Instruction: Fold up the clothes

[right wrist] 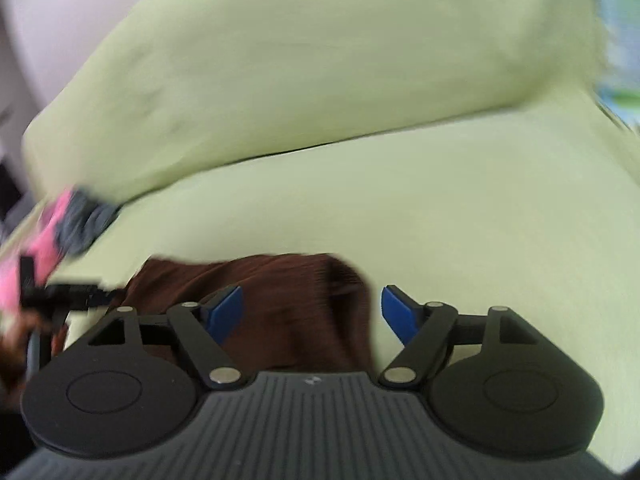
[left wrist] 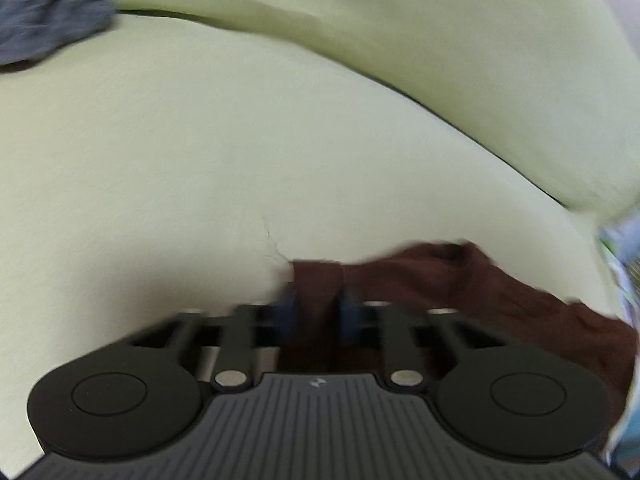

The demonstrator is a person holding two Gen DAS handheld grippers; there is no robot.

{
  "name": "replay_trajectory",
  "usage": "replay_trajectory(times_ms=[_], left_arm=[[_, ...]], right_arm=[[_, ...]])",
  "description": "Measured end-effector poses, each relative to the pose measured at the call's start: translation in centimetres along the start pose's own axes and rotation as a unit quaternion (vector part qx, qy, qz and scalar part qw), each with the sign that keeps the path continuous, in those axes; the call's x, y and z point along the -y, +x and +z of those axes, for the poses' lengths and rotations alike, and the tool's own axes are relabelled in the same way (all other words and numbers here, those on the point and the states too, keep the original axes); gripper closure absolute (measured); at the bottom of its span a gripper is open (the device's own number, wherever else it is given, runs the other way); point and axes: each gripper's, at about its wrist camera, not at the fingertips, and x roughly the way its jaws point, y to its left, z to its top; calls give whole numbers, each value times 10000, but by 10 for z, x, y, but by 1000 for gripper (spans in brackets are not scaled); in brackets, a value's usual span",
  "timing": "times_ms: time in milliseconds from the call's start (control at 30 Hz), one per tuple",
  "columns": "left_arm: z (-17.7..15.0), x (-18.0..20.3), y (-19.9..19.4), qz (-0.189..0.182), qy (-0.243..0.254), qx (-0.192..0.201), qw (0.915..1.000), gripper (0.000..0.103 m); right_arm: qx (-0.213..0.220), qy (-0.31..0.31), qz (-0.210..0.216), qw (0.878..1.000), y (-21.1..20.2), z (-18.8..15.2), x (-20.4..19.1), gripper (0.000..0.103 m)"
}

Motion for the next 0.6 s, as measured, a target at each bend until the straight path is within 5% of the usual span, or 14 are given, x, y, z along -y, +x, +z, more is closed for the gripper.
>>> replay_trajectory(times_ms=[167,400,600], left_arm=[[-1,-9,-5,-129,-79,55,9999,93],[4,0,1,4,180,-63,9998,93],[5,0,7,-29,171,-129,9998,92]], right_arm=[[-23,489,74,9988,20,-3,18,29],[-633,385,655,9951,66,15,28,29],[-1066,1228,964,9820,97,23,50,25]])
